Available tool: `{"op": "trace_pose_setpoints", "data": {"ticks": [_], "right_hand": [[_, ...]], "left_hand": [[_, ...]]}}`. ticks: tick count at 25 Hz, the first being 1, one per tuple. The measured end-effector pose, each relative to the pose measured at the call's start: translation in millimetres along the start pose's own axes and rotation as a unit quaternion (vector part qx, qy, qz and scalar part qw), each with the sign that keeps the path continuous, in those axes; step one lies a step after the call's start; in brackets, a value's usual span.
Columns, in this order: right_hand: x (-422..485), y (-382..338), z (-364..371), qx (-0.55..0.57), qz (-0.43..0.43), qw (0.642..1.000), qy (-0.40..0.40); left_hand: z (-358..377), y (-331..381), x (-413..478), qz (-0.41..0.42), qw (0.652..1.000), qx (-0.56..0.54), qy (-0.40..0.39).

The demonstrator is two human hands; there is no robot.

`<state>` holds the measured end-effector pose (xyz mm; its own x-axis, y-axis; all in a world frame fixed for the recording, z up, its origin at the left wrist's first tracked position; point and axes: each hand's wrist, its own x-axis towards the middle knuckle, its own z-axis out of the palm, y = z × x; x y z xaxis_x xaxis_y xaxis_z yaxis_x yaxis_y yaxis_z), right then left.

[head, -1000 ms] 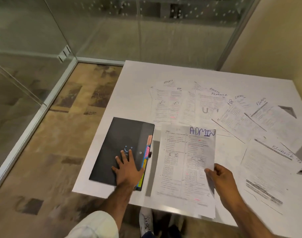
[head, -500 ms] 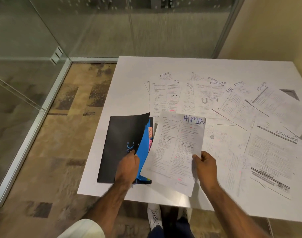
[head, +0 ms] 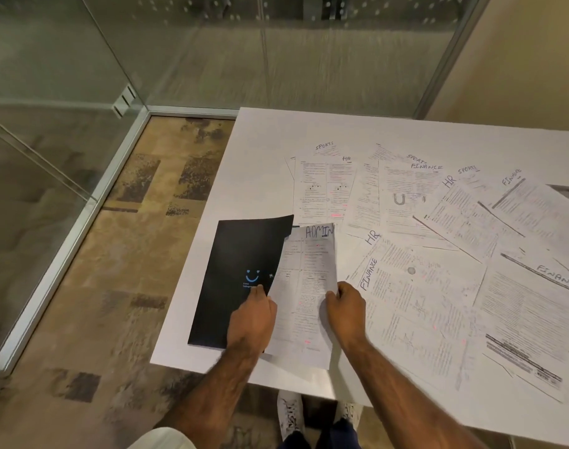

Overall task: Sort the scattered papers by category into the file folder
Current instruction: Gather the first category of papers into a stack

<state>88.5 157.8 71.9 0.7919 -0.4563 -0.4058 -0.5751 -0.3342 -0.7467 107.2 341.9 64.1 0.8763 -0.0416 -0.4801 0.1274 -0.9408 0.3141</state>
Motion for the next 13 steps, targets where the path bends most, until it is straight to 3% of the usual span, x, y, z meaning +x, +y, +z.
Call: {"op": "trace_pose_setpoints", "data": {"ticks": [13], "right_hand": [[11, -32, 74, 0.044, 0.019, 0.993, -0.112]], "left_hand": [[12, -9, 9, 0.082, 0.978, 0.19, 0.001]]}}
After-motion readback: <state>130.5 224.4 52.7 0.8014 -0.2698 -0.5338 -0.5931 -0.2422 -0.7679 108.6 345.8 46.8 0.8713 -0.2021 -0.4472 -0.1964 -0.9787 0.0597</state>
